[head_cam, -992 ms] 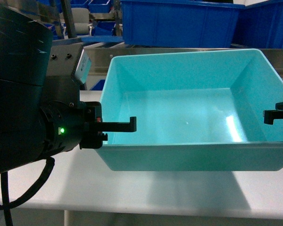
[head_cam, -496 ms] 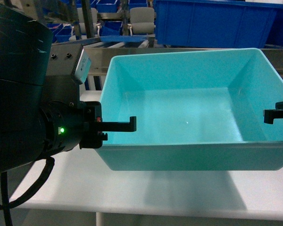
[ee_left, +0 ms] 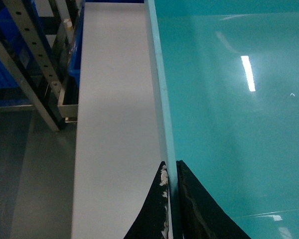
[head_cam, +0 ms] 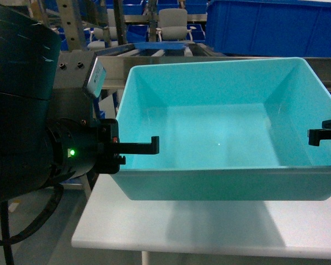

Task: Organize blue bins on left shelf correctly

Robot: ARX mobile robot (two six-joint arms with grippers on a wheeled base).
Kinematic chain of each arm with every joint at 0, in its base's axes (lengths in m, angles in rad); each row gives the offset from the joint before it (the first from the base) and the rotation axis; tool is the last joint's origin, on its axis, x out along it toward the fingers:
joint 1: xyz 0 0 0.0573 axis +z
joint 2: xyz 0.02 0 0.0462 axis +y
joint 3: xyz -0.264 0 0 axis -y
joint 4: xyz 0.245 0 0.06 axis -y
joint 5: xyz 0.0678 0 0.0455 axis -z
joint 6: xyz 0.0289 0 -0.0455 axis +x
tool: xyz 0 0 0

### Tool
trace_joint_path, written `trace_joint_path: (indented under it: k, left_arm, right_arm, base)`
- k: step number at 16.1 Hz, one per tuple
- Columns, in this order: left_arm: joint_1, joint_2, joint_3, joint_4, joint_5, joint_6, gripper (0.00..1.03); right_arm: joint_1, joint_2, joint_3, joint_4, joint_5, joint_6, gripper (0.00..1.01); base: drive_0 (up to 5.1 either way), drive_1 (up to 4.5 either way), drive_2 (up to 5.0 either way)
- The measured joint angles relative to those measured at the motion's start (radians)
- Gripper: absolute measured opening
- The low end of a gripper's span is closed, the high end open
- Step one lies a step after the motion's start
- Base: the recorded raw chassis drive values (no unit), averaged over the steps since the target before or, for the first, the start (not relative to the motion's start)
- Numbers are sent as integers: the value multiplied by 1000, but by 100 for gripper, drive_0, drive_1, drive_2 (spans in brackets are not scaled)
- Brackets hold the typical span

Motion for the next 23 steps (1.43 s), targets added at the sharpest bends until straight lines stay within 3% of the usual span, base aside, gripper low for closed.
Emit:
trace_joint_path:
  k: [23]
  left_arm:
    - [0, 0, 0, -1, 0, 0, 2]
  right_arm:
    - [0, 0, 0, 1, 0, 0, 2]
  base:
    - [-479, 361, 103]
